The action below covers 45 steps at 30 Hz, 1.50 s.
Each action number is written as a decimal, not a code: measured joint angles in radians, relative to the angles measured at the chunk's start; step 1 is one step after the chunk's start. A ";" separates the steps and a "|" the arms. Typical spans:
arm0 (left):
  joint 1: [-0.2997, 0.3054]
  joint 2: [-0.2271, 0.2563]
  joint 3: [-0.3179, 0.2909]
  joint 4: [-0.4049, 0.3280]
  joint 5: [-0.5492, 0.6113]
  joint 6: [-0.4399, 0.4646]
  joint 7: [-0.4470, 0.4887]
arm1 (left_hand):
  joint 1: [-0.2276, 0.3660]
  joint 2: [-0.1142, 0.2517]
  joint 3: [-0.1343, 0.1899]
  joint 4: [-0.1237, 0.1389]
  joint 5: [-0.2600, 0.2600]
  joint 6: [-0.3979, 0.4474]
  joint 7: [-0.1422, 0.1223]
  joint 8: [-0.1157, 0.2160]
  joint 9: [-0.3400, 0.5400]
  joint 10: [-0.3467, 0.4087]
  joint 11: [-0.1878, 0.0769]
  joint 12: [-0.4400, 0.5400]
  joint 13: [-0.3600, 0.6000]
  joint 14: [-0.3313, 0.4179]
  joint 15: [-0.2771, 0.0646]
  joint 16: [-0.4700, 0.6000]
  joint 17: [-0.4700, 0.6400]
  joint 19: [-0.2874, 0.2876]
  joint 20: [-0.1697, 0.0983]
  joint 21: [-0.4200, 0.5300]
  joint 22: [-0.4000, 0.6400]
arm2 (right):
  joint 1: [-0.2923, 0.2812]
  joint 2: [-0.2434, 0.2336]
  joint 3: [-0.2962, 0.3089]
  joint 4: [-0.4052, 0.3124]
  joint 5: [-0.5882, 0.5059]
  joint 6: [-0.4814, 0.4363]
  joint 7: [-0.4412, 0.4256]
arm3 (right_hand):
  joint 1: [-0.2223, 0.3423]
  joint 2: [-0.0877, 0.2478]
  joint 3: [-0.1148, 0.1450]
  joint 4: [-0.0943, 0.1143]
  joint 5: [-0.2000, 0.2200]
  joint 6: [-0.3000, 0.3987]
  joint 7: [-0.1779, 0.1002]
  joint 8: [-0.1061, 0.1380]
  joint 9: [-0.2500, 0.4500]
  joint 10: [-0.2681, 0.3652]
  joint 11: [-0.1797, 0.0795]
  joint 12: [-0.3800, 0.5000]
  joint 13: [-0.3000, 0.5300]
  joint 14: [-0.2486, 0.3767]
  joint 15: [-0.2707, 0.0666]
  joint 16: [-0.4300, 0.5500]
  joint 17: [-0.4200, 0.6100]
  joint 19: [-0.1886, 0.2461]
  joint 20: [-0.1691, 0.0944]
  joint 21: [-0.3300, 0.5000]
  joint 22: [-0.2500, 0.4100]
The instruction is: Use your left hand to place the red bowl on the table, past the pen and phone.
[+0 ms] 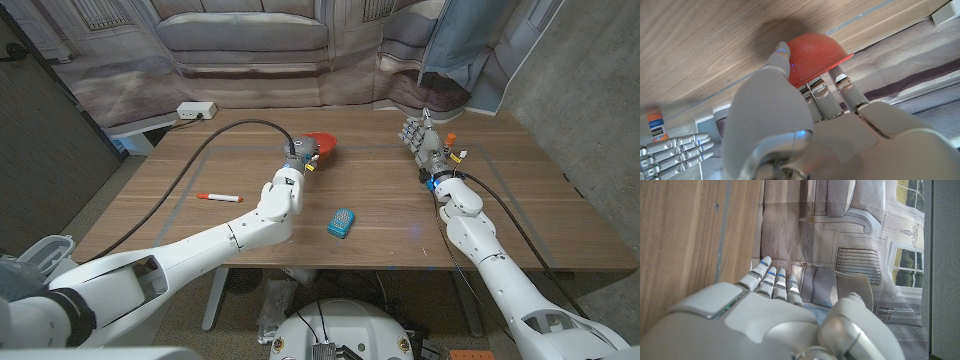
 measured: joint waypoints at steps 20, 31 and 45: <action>0.012 0.067 -0.055 -0.077 -0.037 -0.048 -0.057 | -0.015 -0.015 0.008 -0.008 0.000 0.002 -0.002 0.012 0.000 0.003 -0.003 -0.008 0.020 0.005 -0.005 -0.002 -0.001 0.000 0.000 0.000 0.003 | 0.002 0.005 -0.005 0.000 -0.004 0.005 -0.014 | 0.000 0.000 0.000 0.000 -0.006 0.000 0.000 0.000 0.000 0.000 0.000 0.000 0.000 0.000 0.000 0.000 0.000 0.000 0.000 0.000 0.000; 0.009 0.099 -0.068 -0.110 -0.006 -0.049 -0.101 | -0.015 -0.015 0.010 -0.010 -0.002 0.002 -0.002 0.027 -0.010 0.022 0.000 -0.015 0.021 0.016 -0.009 -0.007 0.004 0.000 0.000 0.000 0.003 | 0.006 0.008 -0.009 0.001 -0.010 0.008 -0.024 | 0.000 0.000 -0.004 0.004 -0.006 0.000 0.000 0.000 0.000 0.000 0.000 0.000 0.000 0.000 0.000 0.000 0.000 0.000 -0.001 0.000 0.000; 0.042 0.129 -0.093 -0.161 0.031 -0.018 -0.133 | -0.016 -0.016 0.012 -0.012 0.000 0.010 -0.003 0.027 -0.011 0.024 -0.001 -0.020 0.021 0.016 -0.009 -0.007 0.005 0.000 0.000 0.000 0.003 | 0.016 0.015 -0.013 0.016 -0.011 0.011 -0.024 | 0.000 0.000 -0.004 0.004 -0.006 0.000 0.000 0.000 0.000 0.000 0.000 0.000 0.000 0.000 0.000 0.000 0.000 0.005 -0.005 0.000 0.000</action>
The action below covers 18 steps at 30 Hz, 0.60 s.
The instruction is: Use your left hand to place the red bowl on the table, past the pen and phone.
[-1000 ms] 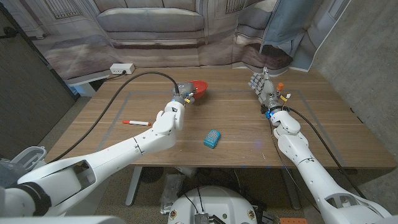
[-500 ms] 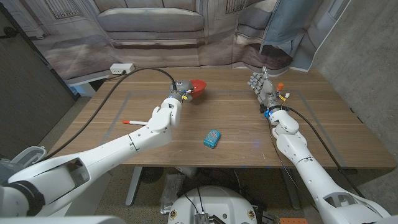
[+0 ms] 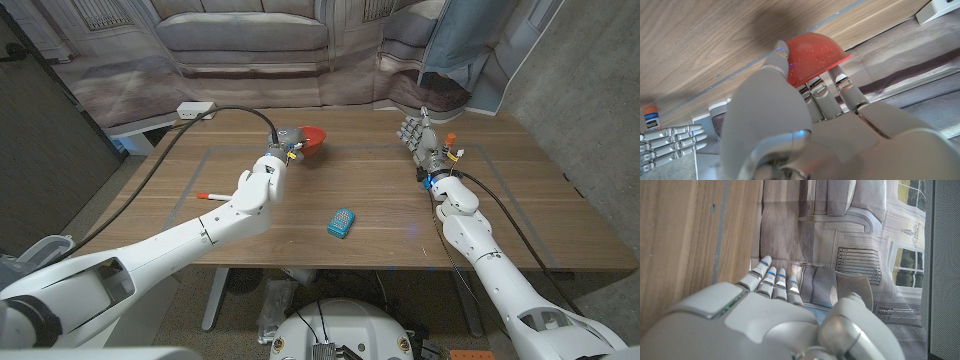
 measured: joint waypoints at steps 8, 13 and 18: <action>0.025 0.018 -0.015 -0.033 0.019 0.026 -0.009 | -0.004 -0.004 0.004 -0.004 0.000 0.000 0.000 -0.001 0.000 0.006 0.003 -0.003 0.000 0.010 -0.005 -0.004 -0.001 0.000 0.000 0.000 0.000 | 0.003 0.002 -0.002 0.002 -0.002 0.001 0.004 | 0.000 0.000 0.000 0.000 0.000 0.000 0.000 0.000 0.000 0.000 0.000 0.000 0.000 0.000 0.000 0.000 0.000 0.000 0.000 0.000 0.000; 0.049 0.033 -0.031 -0.062 0.028 0.042 -0.013 | -0.007 -0.007 0.004 -0.004 0.000 0.000 0.000 -0.001 0.000 0.008 0.001 -0.006 0.000 0.012 -0.006 -0.005 -0.001 0.000 0.000 0.000 0.000 | 0.003 0.002 -0.003 0.002 -0.003 0.001 0.005 | 0.000 0.000 0.000 0.000 0.000 0.000 0.000 0.000 0.000 0.000 0.000 0.000 0.000 0.000 0.000 0.000 0.000 0.000 0.000 0.000 0.000; 0.067 0.044 -0.042 -0.081 0.035 0.058 -0.016 | -0.007 -0.007 0.007 -0.007 0.000 0.000 0.000 -0.002 0.000 0.008 0.001 -0.007 0.000 0.012 -0.006 -0.005 -0.001 0.000 0.000 0.000 0.000 | 0.003 0.003 -0.004 0.003 -0.004 0.001 0.006 | 0.000 0.000 -0.004 -0.004 0.000 0.000 0.000 0.000 0.000 0.000 0.000 0.000 0.000 0.000 0.000 0.000 0.000 0.000 0.000 0.000 0.000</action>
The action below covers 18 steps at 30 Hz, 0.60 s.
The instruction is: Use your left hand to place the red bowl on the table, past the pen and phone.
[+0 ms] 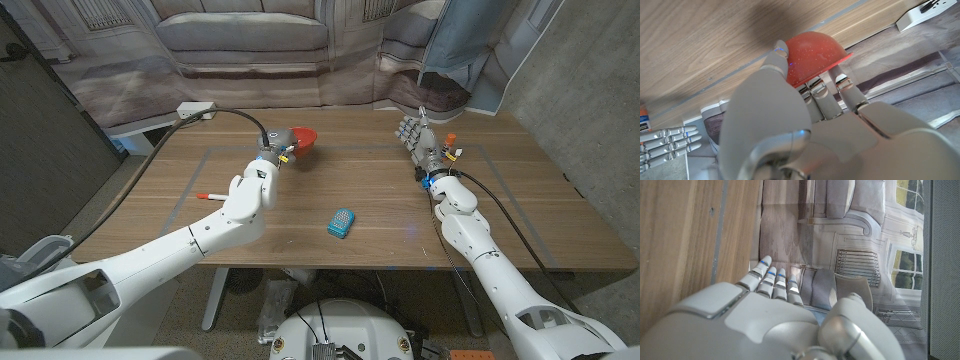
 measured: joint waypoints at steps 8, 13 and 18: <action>0.023 0.014 -0.013 -0.026 0.013 0.025 -0.007 | 0.000 0.000 0.000 0.000 0.000 0.012 -0.001 -0.006 0.000 0.002 -0.002 -0.004 0.000 0.000 0.000 0.000 0.000 0.000 0.000 0.000 0.000 | 0.004 0.003 -0.002 0.004 -0.001 0.000 0.003 | 0.000 0.000 0.000 0.000 0.000 0.000 0.000 0.000 0.000 0.000 0.000 0.000 0.000 0.004 0.004 0.000 0.000 0.000 0.000 0.000 0.000; 0.038 0.024 -0.022 -0.047 0.023 0.039 -0.010 | 0.002 -0.001 0.000 0.000 0.000 0.014 0.000 -0.003 0.000 0.007 0.001 -0.011 0.008 0.000 0.000 -0.002 0.001 0.000 0.000 0.000 0.000 | 0.006 0.006 -0.003 0.008 -0.001 0.000 0.007 | 0.000 0.000 0.000 0.000 0.000 0.000 0.000 0.000 0.000 0.000 0.000 0.000 0.000 0.004 0.004 0.000 0.000 0.000 0.000 0.000 0.000; 0.050 0.030 -0.030 -0.060 0.028 0.051 -0.011 | 0.002 -0.001 0.000 0.000 -0.001 0.014 0.000 -0.003 0.000 0.007 0.001 -0.012 0.014 0.000 0.000 -0.003 0.001 0.000 0.000 0.000 0.000 | 0.007 0.007 -0.003 0.009 -0.002 0.000 0.009 | 0.000 0.000 0.000 0.000 0.000 0.000 0.000 0.000 0.000 0.000 0.000 0.000 0.000 0.004 0.004 0.000 0.000 0.000 0.000 0.000 0.000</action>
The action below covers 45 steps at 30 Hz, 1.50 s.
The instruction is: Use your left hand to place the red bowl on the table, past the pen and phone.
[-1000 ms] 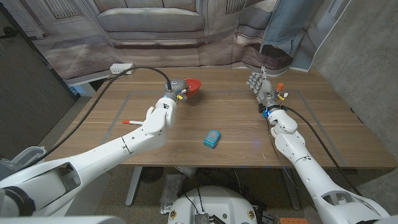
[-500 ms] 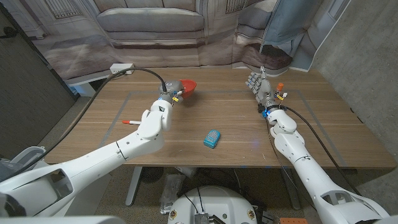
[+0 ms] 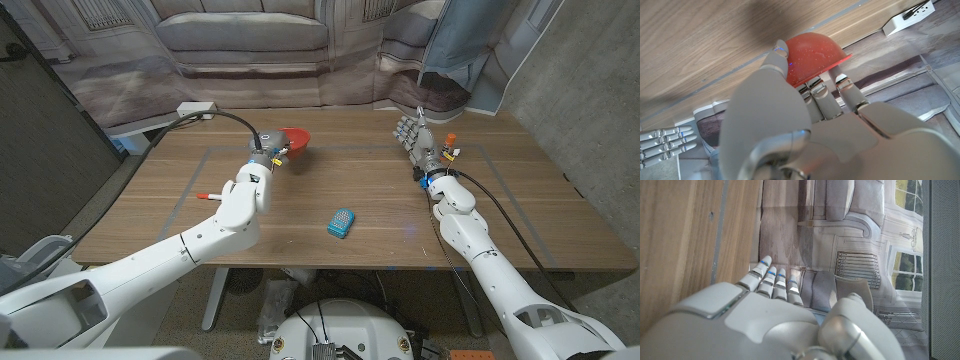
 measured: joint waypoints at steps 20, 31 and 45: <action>0.040 0.023 -0.038 -0.032 -0.019 0.030 0.014 | 0.002 -0.005 0.008 -0.008 0.002 0.007 0.000 -0.002 0.000 0.005 0.002 -0.008 0.014 0.000 0.003 0.004 0.005 0.006 -0.006 0.000 0.000 | 0.008 0.001 -0.003 0.000 -0.006 0.000 -0.001 | 0.000 0.000 0.000 0.000 0.001 0.000 0.000 0.000 0.000 0.000 0.000 0.000 0.000 0.000 0.000 0.000 0.000 0.000 0.000 0.000 0.000; 0.064 0.044 -0.058 -0.047 -0.046 0.055 0.035 | -0.003 -0.009 0.008 -0.008 0.002 0.007 0.000 -0.008 0.000 0.004 0.002 -0.012 0.037 0.004 0.000 0.003 0.005 0.006 -0.006 0.000 0.000 | 0.026 0.008 -0.010 0.017 -0.017 -0.004 -0.002 | 0.000 0.000 -0.004 0.004 0.001 0.000 0.000 0.000 0.000 0.000 0.000 0.000 0.000 0.000 0.000 0.000 0.000 0.000 0.000 0.000 0.000; 0.087 0.071 -0.097 -0.052 -0.115 0.069 0.082 | -0.004 -0.008 0.012 -0.012 0.001 0.009 0.002 -0.011 0.000 0.004 0.002 -0.019 0.058 0.004 0.000 0.003 0.004 0.006 -0.006 0.000 0.000 | 0.041 0.023 -0.020 0.035 -0.034 -0.002 -0.008 | 0.000 0.000 -0.008 0.000 0.001 0.000 0.000 0.000 0.000 0.000 0.000 0.000 0.000 0.000 0.000 0.000 0.000 0.000 0.000 0.000 0.000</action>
